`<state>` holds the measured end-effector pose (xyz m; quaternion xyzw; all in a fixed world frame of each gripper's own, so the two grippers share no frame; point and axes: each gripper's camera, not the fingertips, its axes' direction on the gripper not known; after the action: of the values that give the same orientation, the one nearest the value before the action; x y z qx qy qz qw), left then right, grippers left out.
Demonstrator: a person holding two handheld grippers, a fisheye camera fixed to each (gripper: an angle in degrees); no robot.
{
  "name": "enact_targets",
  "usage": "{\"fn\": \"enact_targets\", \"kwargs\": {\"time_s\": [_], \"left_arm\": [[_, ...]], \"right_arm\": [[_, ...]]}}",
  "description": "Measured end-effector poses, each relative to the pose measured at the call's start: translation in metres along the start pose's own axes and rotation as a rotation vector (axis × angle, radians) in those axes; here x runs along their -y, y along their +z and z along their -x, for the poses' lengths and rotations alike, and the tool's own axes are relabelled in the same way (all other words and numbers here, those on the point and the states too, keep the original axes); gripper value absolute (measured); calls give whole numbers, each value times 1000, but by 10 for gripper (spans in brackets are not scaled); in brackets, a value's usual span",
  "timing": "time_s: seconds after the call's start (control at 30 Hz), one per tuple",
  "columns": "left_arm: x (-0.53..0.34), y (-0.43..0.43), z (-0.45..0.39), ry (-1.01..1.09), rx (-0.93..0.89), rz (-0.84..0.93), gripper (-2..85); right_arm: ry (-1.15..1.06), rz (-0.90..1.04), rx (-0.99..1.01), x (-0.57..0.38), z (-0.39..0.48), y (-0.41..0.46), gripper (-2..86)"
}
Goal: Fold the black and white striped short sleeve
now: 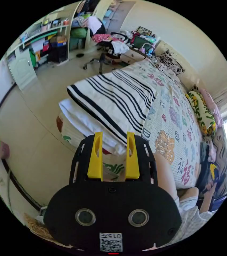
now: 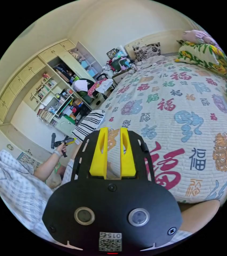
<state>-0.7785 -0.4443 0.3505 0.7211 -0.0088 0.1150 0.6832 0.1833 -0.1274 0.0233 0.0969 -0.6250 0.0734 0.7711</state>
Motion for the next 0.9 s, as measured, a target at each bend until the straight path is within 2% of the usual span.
{"fn": "enact_targets", "kwargs": {"time_s": [0.17,0.33,0.43,0.57,0.7,0.8,0.9], "left_arm": [[11,10,-15,-67,-73,39,84],[-1,-48,-37,-49,-119,-79,44],[-2,-85,-42,-44,-184,-109,27],[6,-144,-67,23,-216,-169,12],[25,-209,-118,131,-282,-235,5],[35,-261,-176,282,-340,-283,3],[39,-310,-232,416,-450,-328,2]], "right_arm": [[-44,77,-37,-4,35,39,74],[-64,124,-109,1,56,60,71],[-151,174,-129,54,84,73,72],[-287,156,-40,164,153,86,74],[-284,168,-48,251,222,107,74],[-261,107,-105,278,259,106,71],[-326,57,-46,285,284,96,71]]}}
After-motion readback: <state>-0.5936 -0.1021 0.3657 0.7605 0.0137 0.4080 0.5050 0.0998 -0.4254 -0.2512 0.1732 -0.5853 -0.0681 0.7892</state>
